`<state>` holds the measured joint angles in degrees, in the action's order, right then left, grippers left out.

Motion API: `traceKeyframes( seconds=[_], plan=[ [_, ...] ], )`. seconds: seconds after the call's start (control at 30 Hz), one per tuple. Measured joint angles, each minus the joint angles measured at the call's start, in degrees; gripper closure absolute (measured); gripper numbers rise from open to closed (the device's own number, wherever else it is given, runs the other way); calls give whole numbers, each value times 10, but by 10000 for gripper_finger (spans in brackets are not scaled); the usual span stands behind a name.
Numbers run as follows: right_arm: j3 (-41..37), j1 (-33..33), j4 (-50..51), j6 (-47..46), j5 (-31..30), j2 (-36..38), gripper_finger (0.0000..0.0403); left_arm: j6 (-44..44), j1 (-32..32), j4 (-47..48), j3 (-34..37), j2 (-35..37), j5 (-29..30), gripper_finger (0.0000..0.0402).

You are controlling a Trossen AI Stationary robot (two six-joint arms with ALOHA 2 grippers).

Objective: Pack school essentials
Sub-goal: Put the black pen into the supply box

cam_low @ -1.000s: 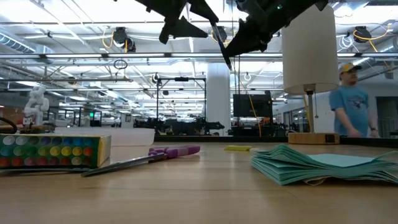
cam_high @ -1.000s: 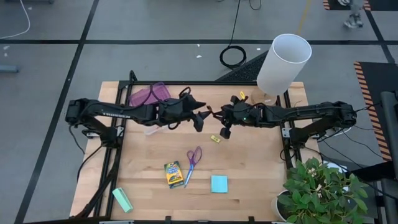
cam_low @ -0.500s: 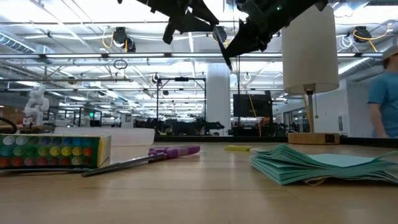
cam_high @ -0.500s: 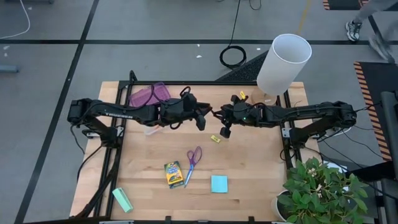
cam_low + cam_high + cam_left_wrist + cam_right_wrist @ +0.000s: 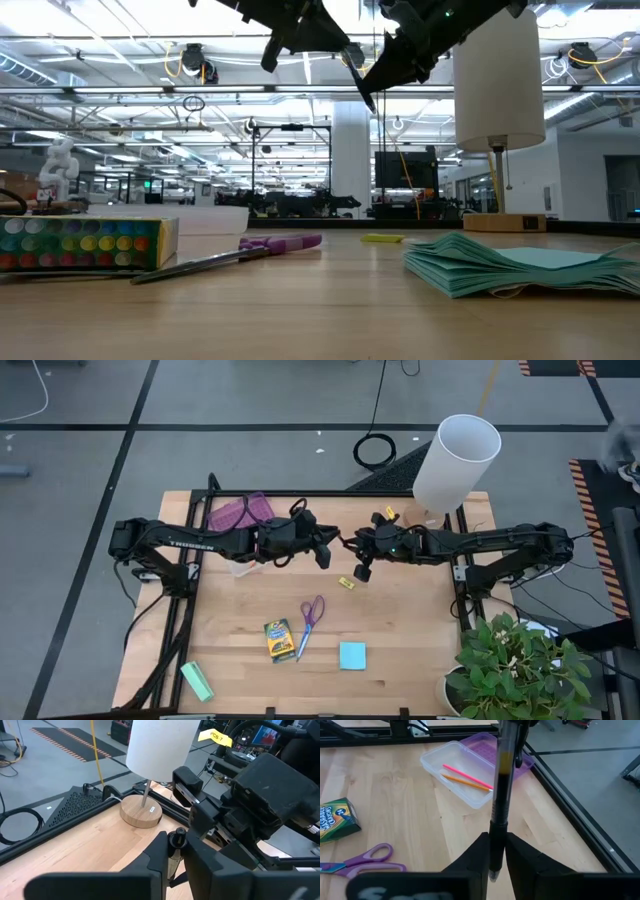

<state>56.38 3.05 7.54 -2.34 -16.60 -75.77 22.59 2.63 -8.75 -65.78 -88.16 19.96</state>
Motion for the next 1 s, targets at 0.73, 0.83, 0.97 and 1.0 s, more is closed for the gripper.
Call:
traceKeyframes(
  seconds=[0.73,0.83,0.97,1.0],
  plan=[
    [0,0,41,-101,79,67,107,-15,43,254,2,112,-12,366],
    [0,1,58,-107,76,82,113,-13,63,305,0,137,-16,361],
    [0,2,82,-124,69,98,120,-13,88,374,0,168,-16,364],
    [0,2,82,-134,62,100,122,-13,95,397,6,177,-17,366]
  ],
)
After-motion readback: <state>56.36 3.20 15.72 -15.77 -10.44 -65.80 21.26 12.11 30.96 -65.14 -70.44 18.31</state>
